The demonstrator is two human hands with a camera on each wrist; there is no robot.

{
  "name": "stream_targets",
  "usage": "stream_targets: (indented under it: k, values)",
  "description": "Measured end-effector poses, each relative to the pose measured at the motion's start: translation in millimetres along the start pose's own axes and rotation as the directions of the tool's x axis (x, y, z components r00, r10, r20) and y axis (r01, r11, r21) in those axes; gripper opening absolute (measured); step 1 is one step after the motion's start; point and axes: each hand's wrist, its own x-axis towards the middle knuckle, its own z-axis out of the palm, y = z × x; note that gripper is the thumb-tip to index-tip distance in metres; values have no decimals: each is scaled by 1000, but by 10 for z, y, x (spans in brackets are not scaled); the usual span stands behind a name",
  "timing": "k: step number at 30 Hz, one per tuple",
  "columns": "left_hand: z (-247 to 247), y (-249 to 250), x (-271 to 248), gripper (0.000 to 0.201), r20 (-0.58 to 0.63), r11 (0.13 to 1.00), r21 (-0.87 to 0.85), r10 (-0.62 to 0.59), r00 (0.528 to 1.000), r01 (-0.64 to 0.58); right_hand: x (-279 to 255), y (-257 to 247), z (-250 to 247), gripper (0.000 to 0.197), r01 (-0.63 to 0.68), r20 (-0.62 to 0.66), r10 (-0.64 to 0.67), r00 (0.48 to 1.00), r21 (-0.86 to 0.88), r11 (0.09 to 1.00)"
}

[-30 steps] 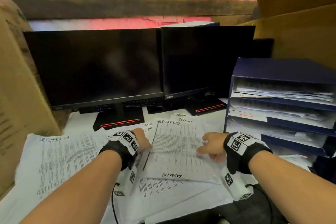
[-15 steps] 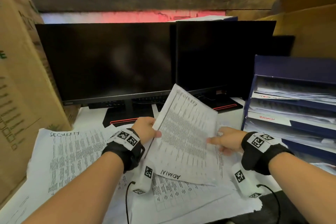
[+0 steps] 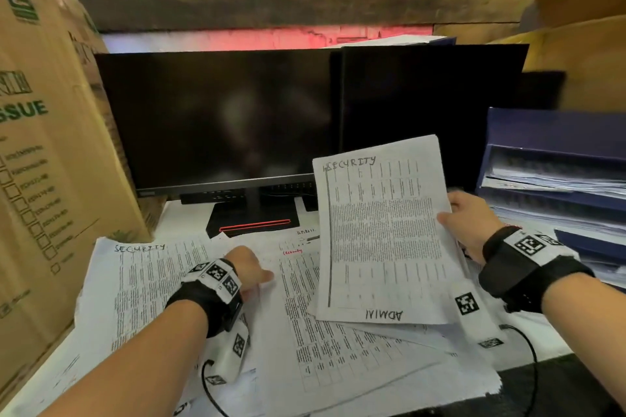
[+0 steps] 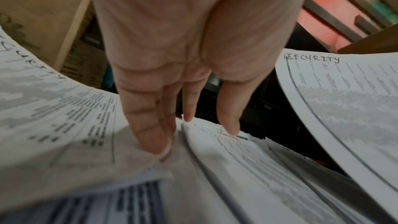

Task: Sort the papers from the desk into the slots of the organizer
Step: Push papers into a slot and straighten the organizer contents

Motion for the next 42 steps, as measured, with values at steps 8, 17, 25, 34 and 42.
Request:
stream_targets:
  k: [8,17,25,34,42]
  values:
    - [146,124,176,91,-18,992,129,8,1000,-5,-154,45,18,28,-35,134,45,990,-71,997]
    - [167,136,344,70,-39,999,-41,-30,999,29,-269,146,89,25,-77,194,92,977,-87,993]
    - [-243,403,166,26,-406,742,-575,106,908,-344,-213,26,93,23,-123,210,92,973,137,983]
    - [-563,717,-343,16,-479,414,-739,231,847,-531,-291,-334,338,19,-20,139,-20,990,280,960]
    - [-577,653,-394,35,-490,307,-792,194,850,-527,-281,-377,374,18,-17,104,-22,994,360,933]
